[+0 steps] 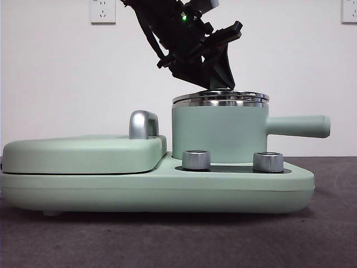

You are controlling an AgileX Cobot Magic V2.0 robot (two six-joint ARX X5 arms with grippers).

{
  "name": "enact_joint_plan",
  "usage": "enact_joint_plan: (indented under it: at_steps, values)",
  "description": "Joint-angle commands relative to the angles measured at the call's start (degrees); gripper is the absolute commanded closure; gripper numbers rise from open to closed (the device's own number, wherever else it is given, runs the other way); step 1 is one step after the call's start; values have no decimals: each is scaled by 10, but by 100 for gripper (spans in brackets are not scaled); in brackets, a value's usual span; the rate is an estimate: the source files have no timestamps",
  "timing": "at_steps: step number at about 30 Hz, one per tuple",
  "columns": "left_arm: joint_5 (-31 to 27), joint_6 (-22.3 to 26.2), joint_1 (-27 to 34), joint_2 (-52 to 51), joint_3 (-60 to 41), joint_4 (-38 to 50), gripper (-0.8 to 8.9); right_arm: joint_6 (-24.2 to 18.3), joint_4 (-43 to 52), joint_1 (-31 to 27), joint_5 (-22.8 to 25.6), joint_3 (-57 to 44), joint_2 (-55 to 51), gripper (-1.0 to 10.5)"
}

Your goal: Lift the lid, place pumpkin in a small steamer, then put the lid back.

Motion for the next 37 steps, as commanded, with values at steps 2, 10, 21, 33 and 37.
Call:
enact_joint_plan:
  at_steps: [2, 10, 21, 33, 37]
  values:
    - [1, 2, -8, 15, 16, -5, 702, 7, 13, 3, 2, 3, -1, 432]
    - [1, 87, -27, 15, 16, -38, 701, 7, 16, 3, 11, 3, -1, 432]
    - [1, 89, -28, 15, 16, -38, 699, 11, 16, 3, 14, 3, -1, 432]
    - [1, 87, -28, 14, 35, -23, 324, 11, 15, 3, 14, 3, -1, 432]
    - [1, 72, -28, 11, 81, -69, 310, 11, 15, 3, 14, 3, -1, 432]
